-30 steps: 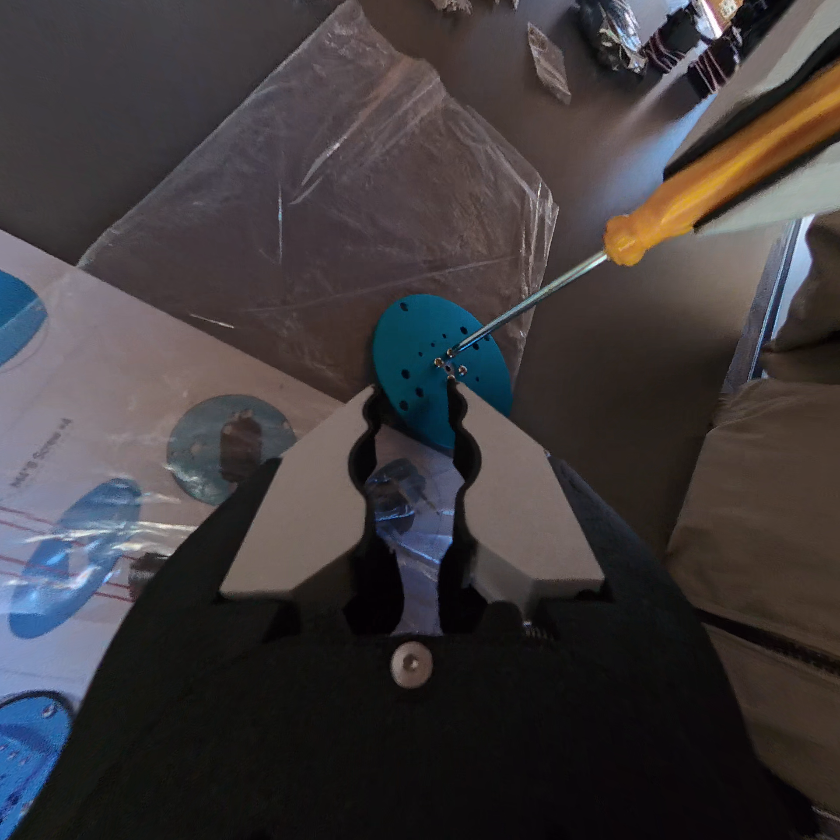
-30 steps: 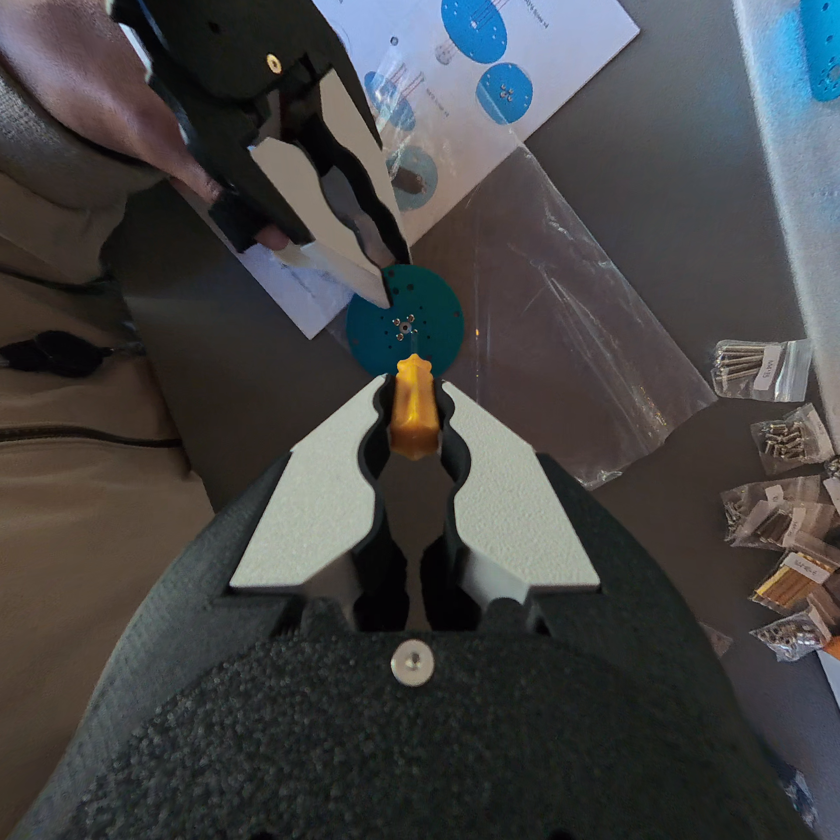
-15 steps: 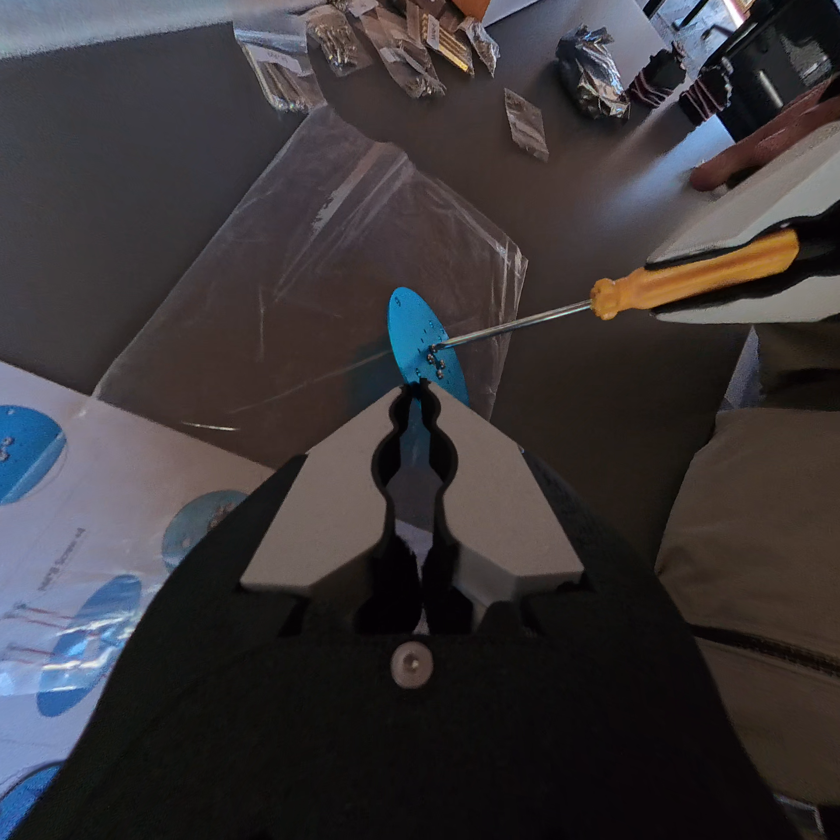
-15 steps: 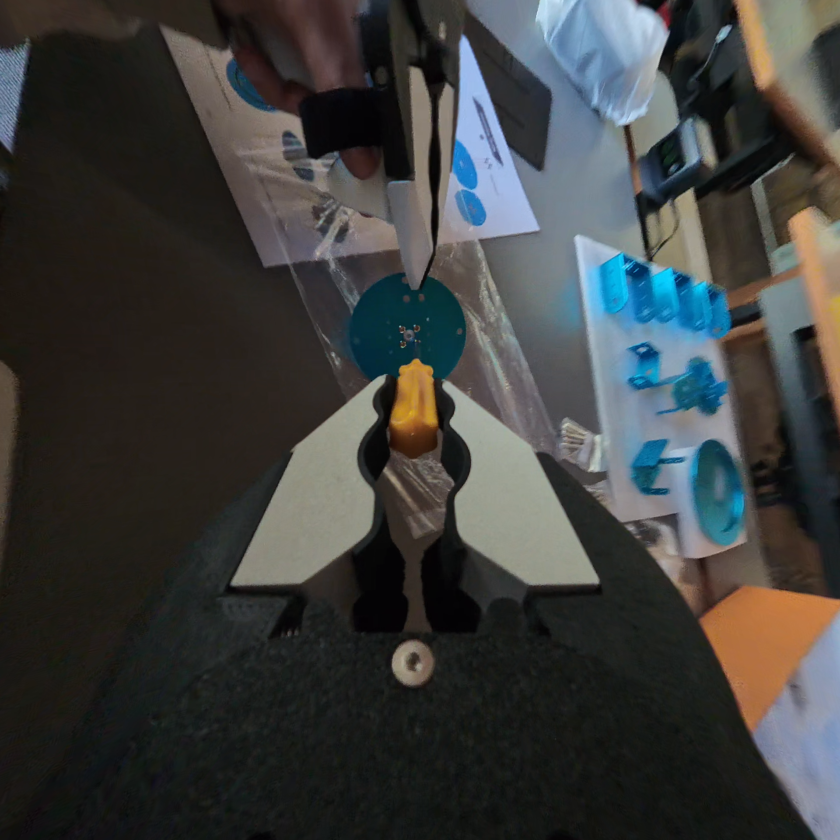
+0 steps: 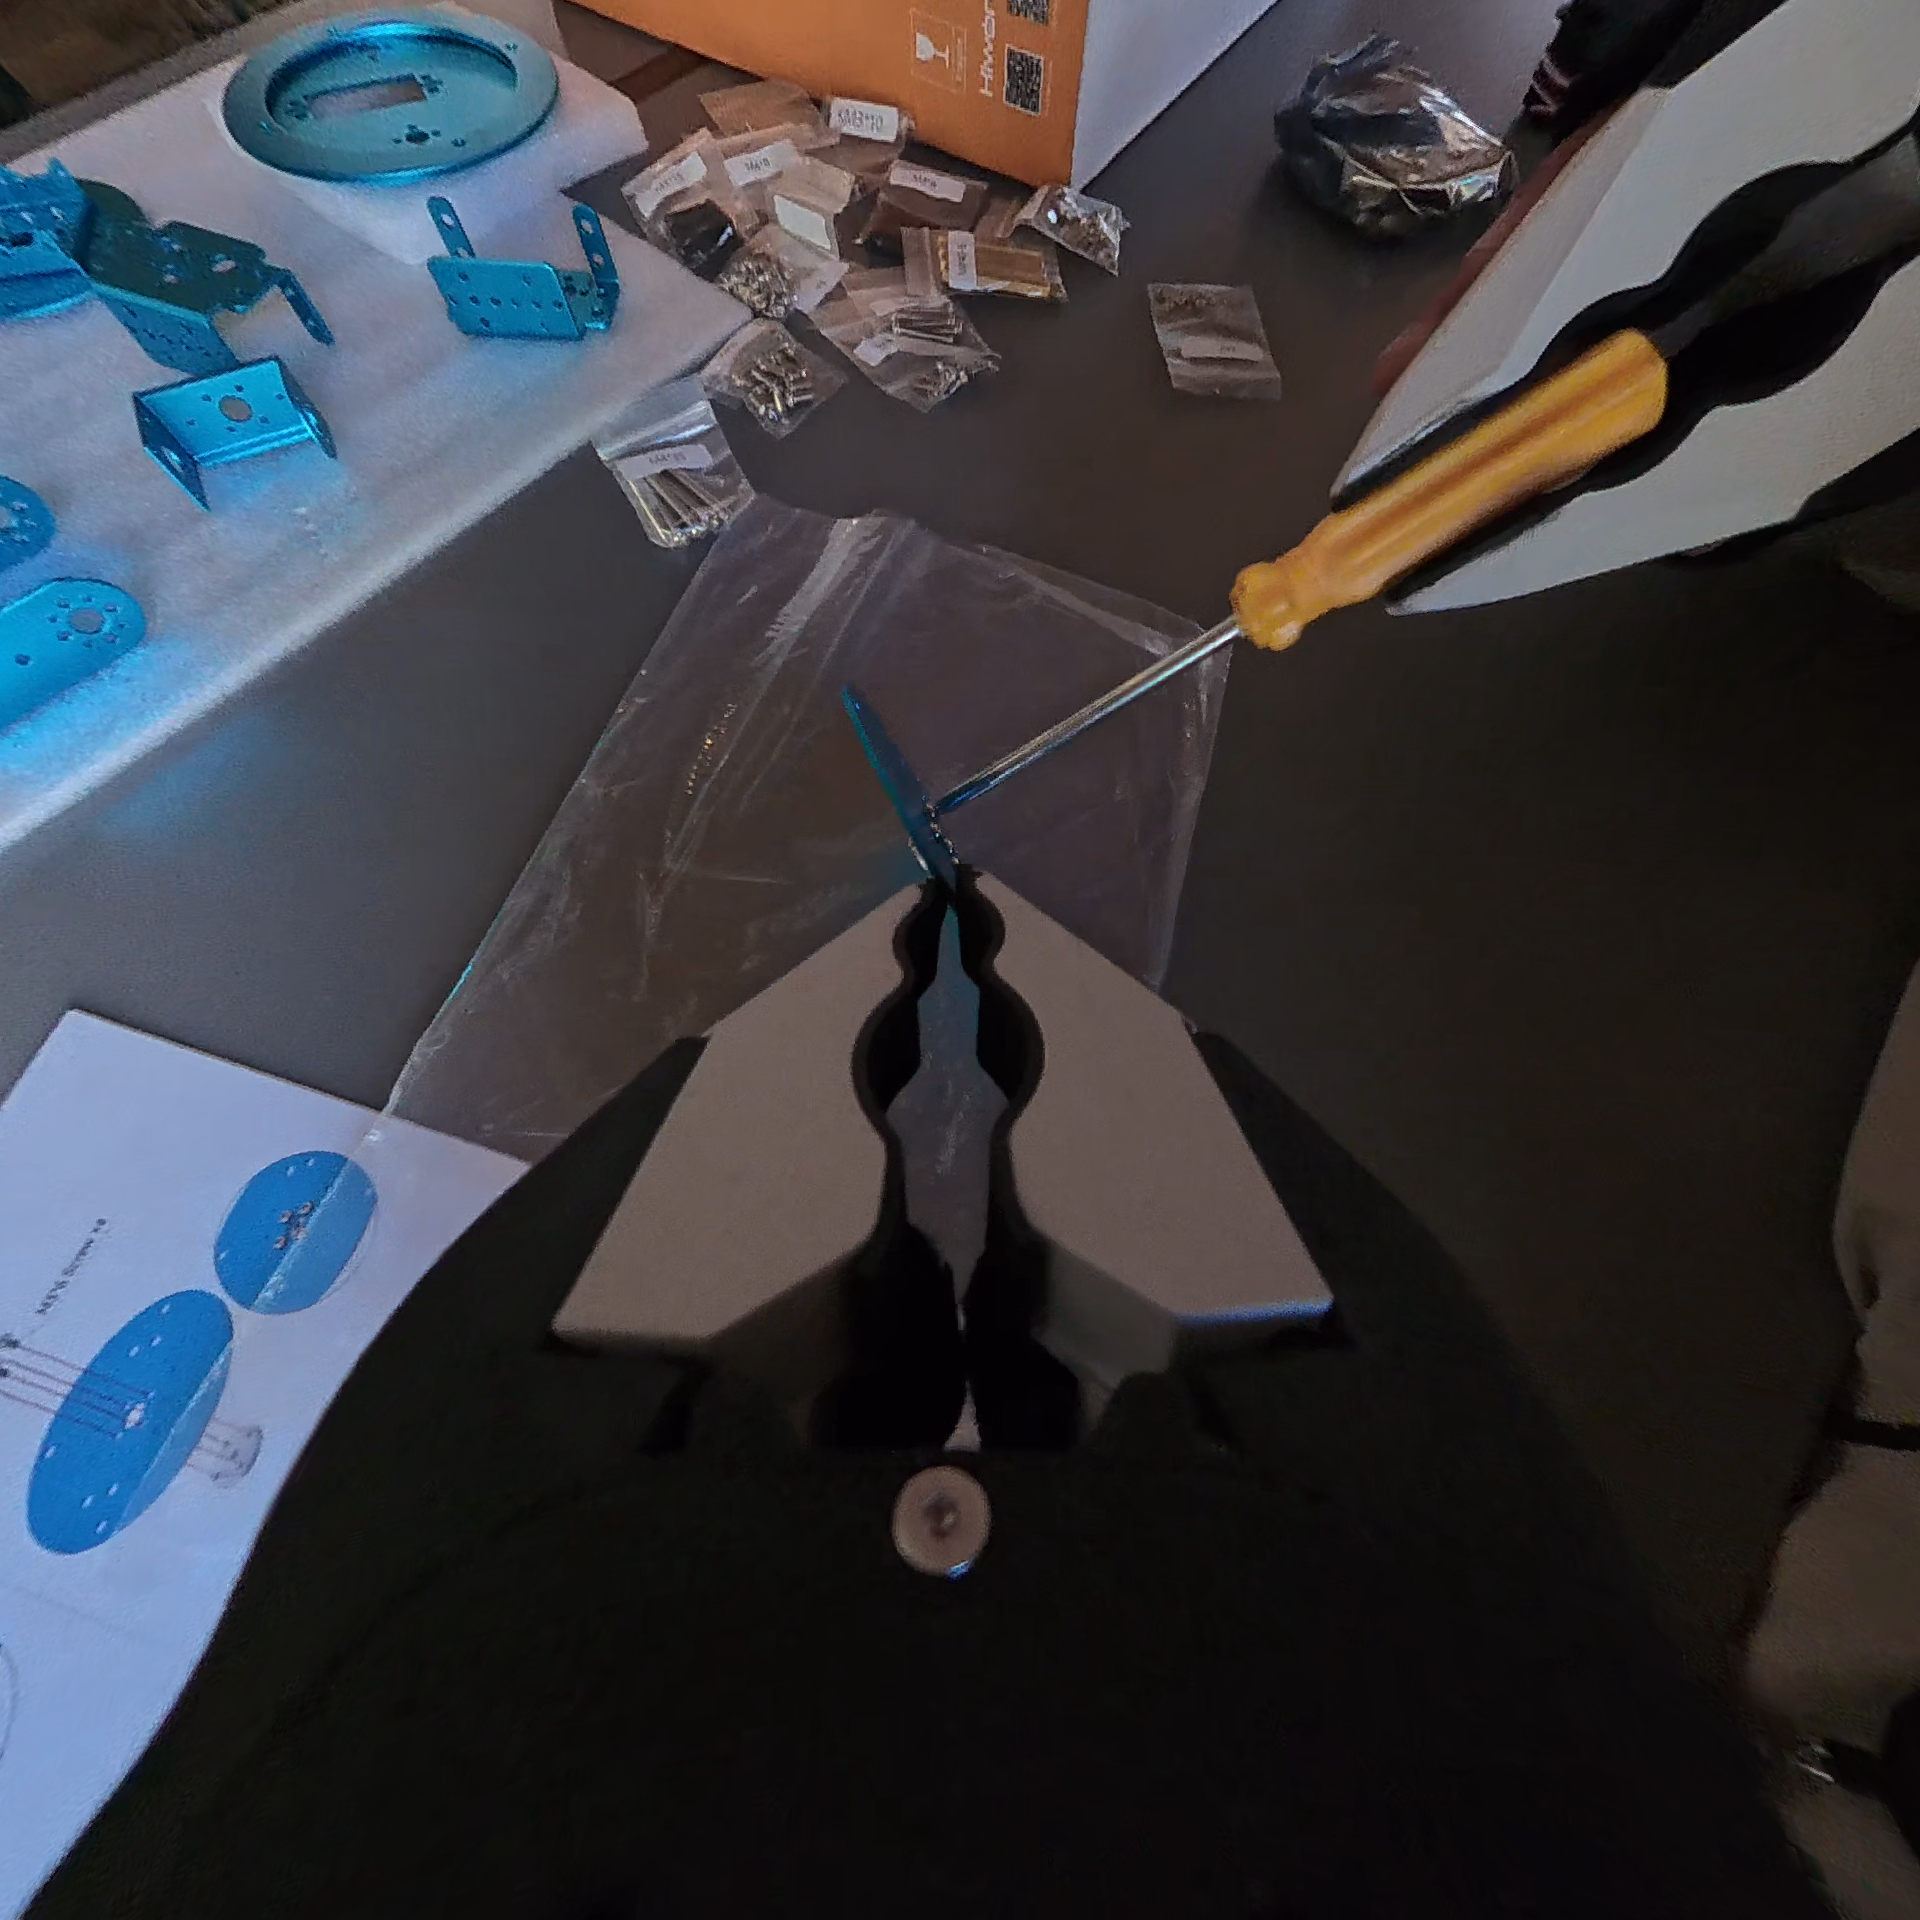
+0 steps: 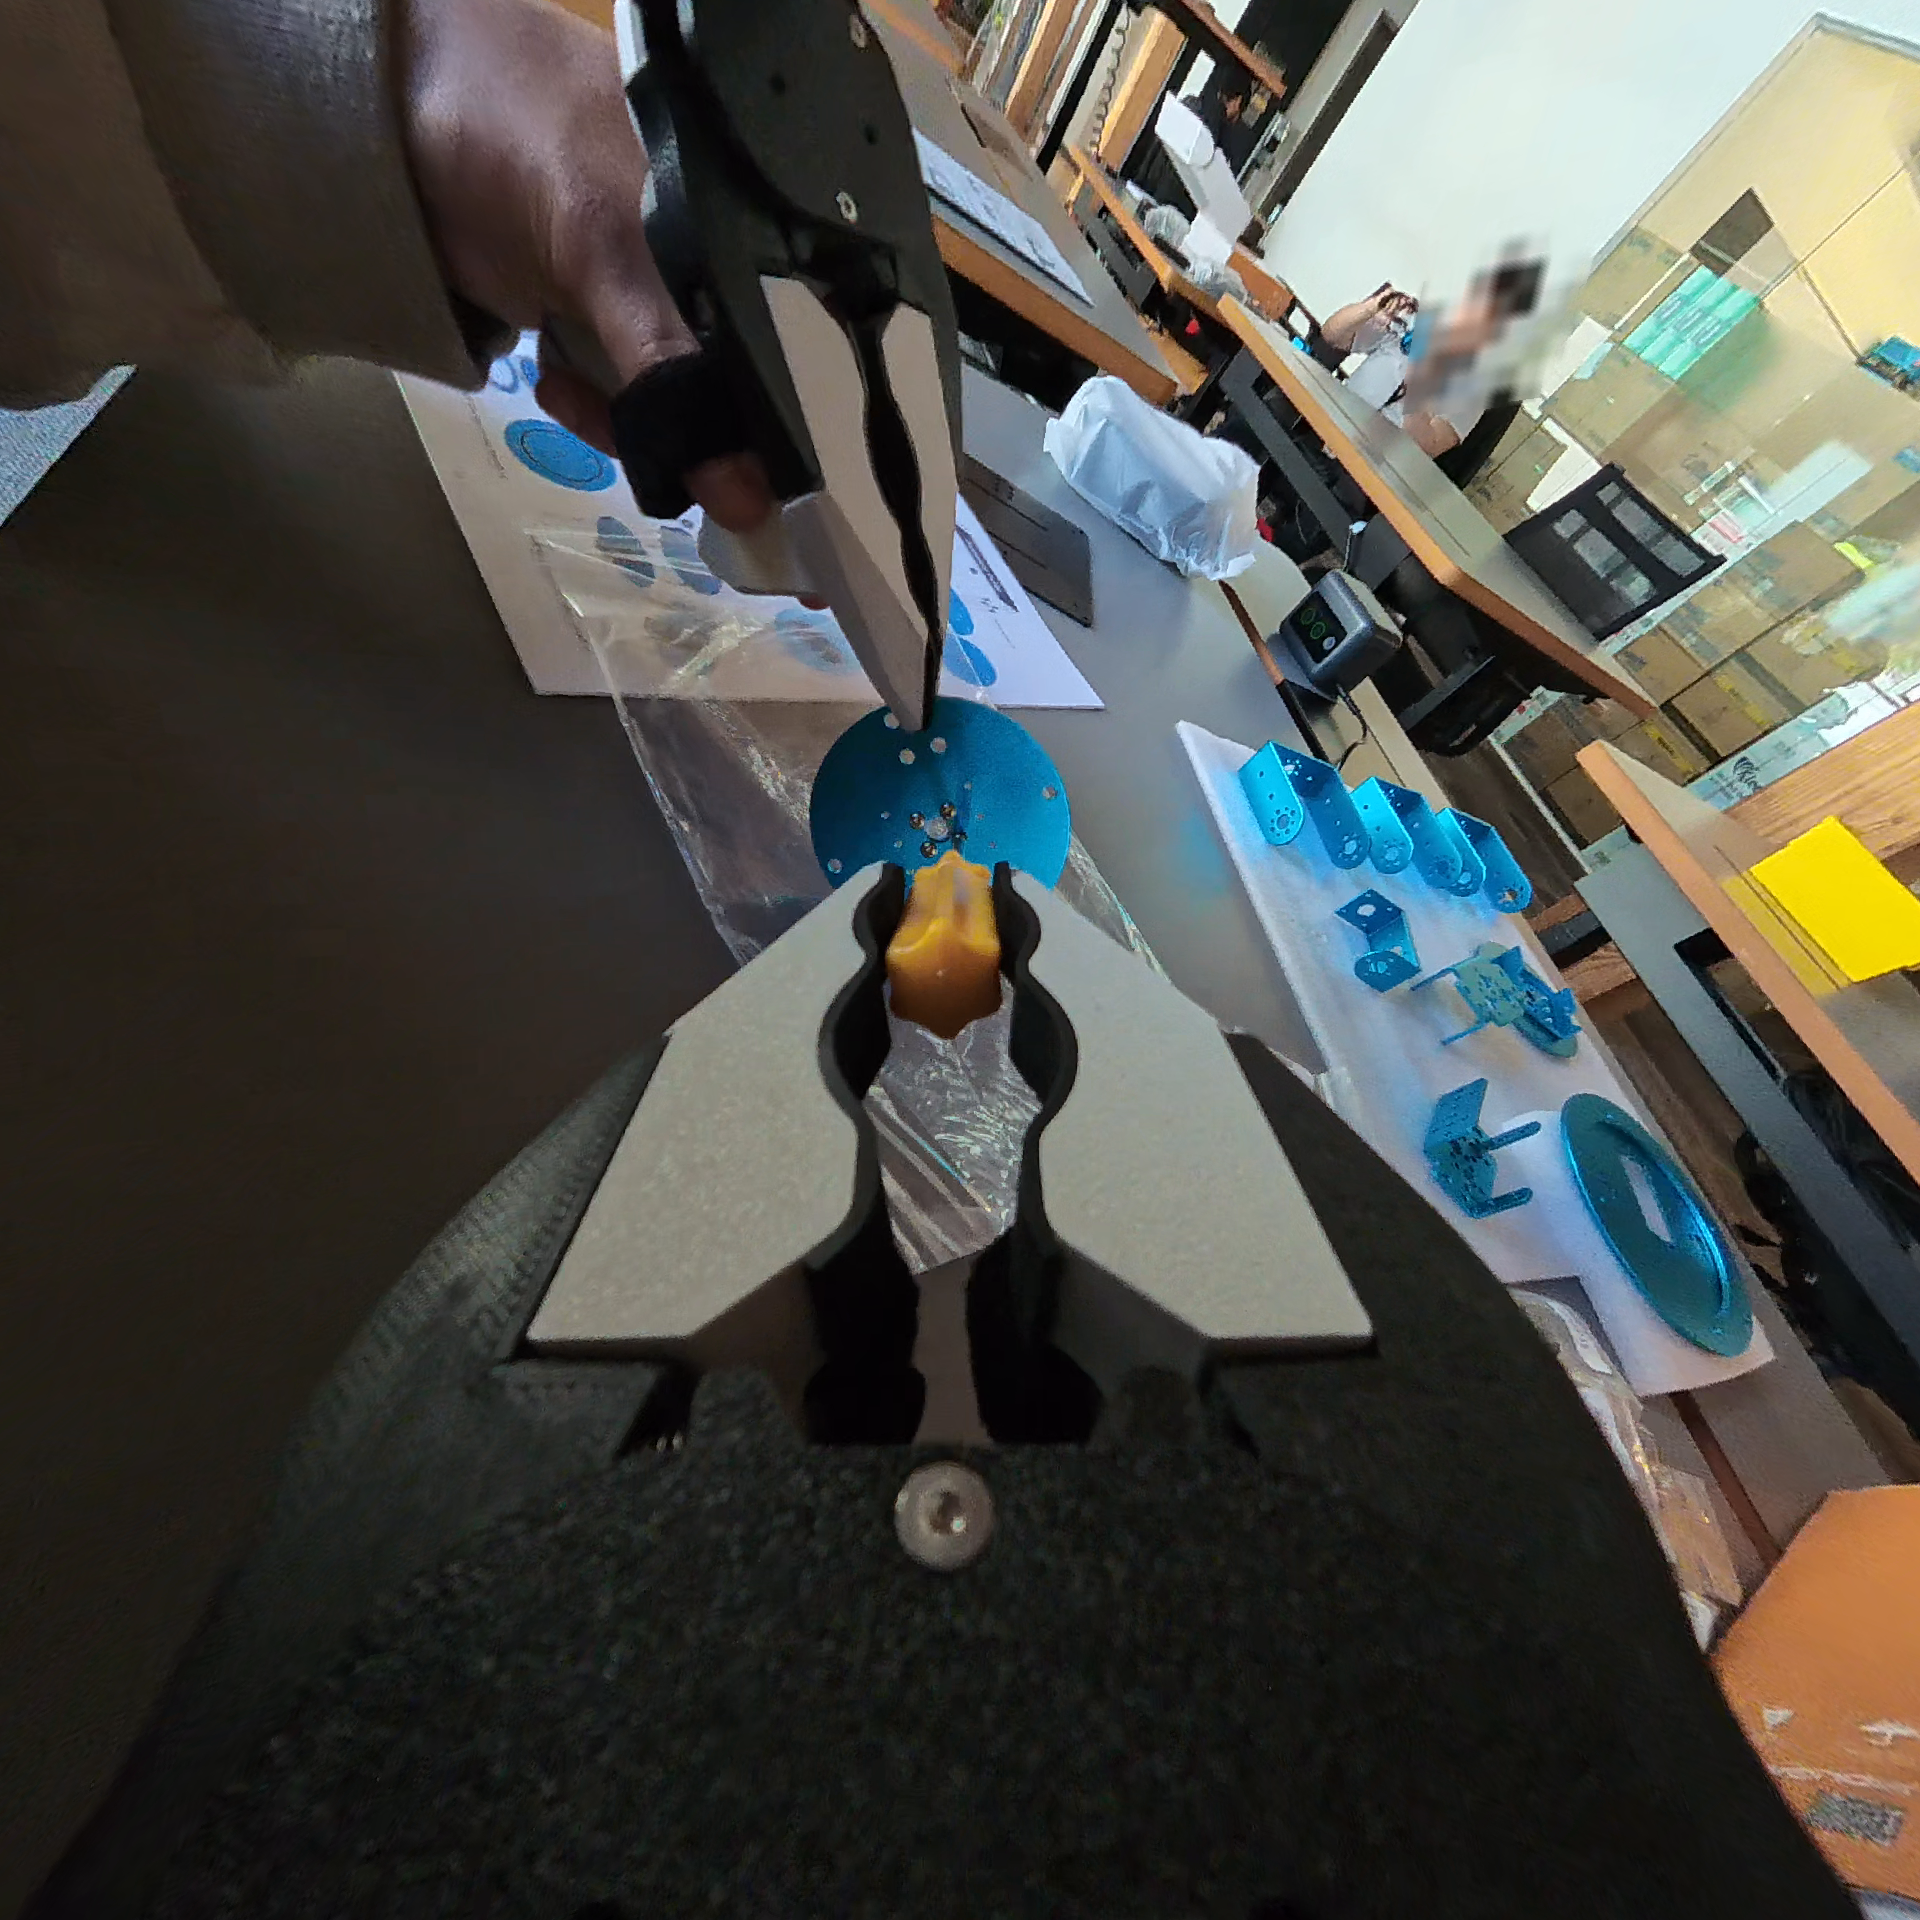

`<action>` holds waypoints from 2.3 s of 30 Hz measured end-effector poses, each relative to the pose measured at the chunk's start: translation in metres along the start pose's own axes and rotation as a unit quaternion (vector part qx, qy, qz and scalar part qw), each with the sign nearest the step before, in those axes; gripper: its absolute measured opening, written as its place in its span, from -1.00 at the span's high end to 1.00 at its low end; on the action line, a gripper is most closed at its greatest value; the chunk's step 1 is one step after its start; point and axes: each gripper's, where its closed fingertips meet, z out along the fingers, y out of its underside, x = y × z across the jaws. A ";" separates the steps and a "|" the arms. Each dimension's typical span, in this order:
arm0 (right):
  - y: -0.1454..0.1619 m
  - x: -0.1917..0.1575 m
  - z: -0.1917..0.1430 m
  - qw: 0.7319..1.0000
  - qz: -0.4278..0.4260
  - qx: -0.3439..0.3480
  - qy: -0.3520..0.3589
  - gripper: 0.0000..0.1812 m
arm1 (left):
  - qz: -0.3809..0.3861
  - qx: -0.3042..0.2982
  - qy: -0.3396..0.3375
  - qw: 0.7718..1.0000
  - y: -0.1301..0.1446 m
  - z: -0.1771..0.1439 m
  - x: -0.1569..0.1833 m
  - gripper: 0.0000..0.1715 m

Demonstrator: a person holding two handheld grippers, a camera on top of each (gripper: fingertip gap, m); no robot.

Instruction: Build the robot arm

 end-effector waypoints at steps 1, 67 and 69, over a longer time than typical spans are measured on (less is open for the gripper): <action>-0.001 -0.001 0.000 1.000 0.001 0.006 0.001 0.83 | 0.010 0.003 -0.011 1.000 0.000 0.000 0.000 0.96; -0.020 -0.013 0.023 0.892 0.450 0.037 0.033 0.81 | 0.031 0.261 -0.166 0.950 -0.054 -0.048 -0.014 0.99; -0.008 -0.011 0.028 0.937 0.336 -0.033 0.086 0.81 | 0.039 0.237 -0.176 0.955 -0.048 -0.044 -0.016 0.99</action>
